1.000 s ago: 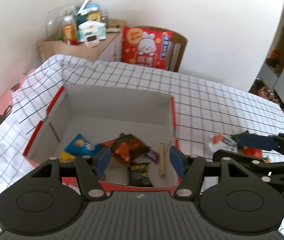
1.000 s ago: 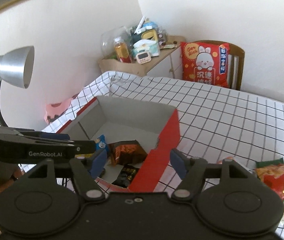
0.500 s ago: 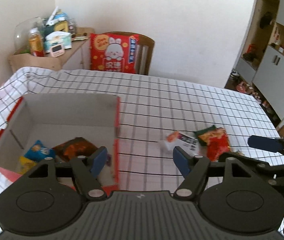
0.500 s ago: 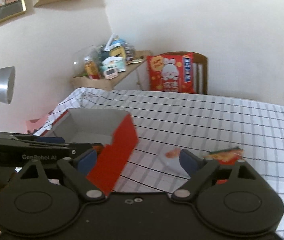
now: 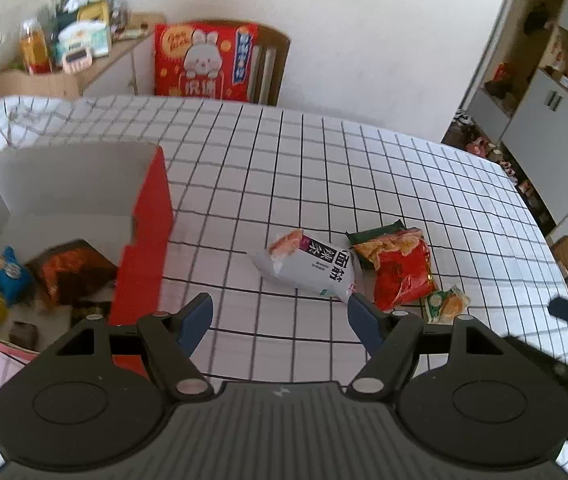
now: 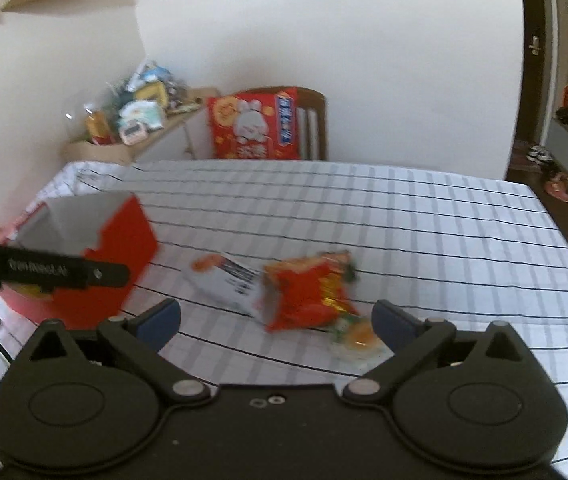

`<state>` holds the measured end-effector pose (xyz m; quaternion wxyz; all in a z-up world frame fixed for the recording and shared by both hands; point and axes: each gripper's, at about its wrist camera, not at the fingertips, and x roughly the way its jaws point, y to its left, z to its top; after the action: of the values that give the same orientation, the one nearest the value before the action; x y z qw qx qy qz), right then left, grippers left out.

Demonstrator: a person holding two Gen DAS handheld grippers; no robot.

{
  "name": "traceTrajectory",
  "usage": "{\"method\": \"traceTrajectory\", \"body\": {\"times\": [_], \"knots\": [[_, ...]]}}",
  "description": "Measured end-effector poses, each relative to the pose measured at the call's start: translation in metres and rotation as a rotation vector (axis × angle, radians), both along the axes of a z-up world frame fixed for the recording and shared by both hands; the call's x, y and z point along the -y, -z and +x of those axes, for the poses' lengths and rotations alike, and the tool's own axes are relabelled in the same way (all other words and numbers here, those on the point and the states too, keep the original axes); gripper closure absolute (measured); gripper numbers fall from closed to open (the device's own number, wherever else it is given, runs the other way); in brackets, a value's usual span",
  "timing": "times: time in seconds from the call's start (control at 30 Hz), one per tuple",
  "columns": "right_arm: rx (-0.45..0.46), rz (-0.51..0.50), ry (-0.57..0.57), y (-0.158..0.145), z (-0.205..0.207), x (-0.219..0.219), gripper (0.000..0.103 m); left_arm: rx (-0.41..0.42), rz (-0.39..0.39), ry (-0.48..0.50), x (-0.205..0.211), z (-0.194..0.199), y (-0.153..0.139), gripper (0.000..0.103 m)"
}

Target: Organize snacks

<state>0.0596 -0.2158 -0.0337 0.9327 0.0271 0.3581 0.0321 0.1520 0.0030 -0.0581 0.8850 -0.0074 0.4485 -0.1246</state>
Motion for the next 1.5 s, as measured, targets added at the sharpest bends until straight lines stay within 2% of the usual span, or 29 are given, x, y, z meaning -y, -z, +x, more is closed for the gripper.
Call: {"method": "traceTrajectory", "body": {"times": [0.2, 0.3, 0.43, 0.63, 0.77, 0.93, 1.2, 1.5], "knots": [[-0.046, -0.012, 0.037, 0.019, 0.009, 0.027, 0.002, -0.09, -0.027, -0.099, 0.016, 0.034, 0.011, 0.029], [-0.081, 0.011, 0.043, 0.026, 0.02, 0.04, 0.003, -0.156, -0.073, -0.16, 0.018, 0.054, 0.019, 0.029], [-0.124, 0.006, -0.009, 0.034, 0.034, 0.052, 0.004, -0.225, -0.116, -0.255, 0.024, 0.082, 0.03, 0.029], [-0.165, 0.003, -0.039, 0.048, 0.049, 0.062, 0.005, -0.378, -0.213, -0.402, 0.029, 0.116, 0.062, 0.029], [-0.192, -0.001, -0.06, 0.059, 0.058, 0.066, 0.006, -0.426, -0.233, -0.474, 0.034, 0.128, 0.079, 0.029], [-0.234, -0.009, -0.064, 0.078, 0.069, 0.066, 0.006, -0.456, -0.198, -0.513, 0.041, 0.135, 0.097, 0.029], [-0.262, -0.026, -0.06, 0.103, 0.085, 0.061, 0.01, -0.485, -0.216, -0.512, 0.043, 0.139, 0.113, 0.03], [-0.26, -0.078, -0.073, 0.113, 0.086, 0.052, 0.032, -0.451, -0.213, -0.473, 0.039, 0.134, 0.116, 0.042]]}}
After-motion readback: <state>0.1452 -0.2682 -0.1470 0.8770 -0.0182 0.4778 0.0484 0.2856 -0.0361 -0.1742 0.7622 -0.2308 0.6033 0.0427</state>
